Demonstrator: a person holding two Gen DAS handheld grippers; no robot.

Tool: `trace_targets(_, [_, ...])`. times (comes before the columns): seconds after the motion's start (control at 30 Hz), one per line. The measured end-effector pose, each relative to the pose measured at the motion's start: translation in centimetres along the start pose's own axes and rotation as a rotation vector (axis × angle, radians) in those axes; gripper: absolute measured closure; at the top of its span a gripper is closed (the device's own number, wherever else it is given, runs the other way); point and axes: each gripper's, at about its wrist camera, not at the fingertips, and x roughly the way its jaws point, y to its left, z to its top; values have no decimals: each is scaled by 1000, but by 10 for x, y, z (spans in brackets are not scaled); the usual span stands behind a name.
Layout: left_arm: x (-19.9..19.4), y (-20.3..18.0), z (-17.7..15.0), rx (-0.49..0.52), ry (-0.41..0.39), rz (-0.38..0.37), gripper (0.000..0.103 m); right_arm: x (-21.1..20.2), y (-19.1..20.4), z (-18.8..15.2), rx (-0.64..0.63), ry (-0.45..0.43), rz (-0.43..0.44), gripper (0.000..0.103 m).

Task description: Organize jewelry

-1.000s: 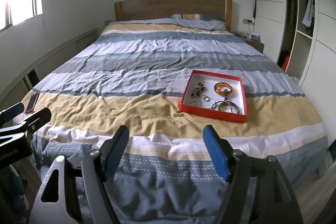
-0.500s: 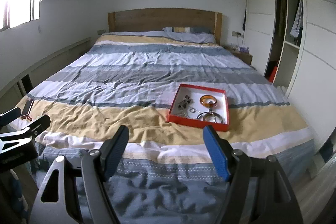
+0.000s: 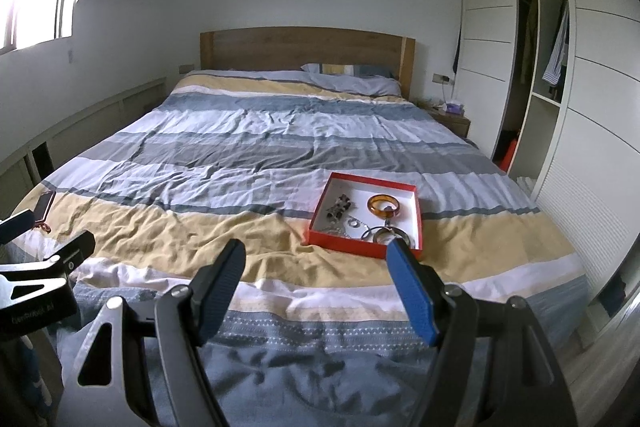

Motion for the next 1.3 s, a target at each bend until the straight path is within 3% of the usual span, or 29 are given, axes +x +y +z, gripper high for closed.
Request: trace_targets(1.3, [70,-10,-15,27,132,3,1,80,-17,-29,68,163,-5,31])
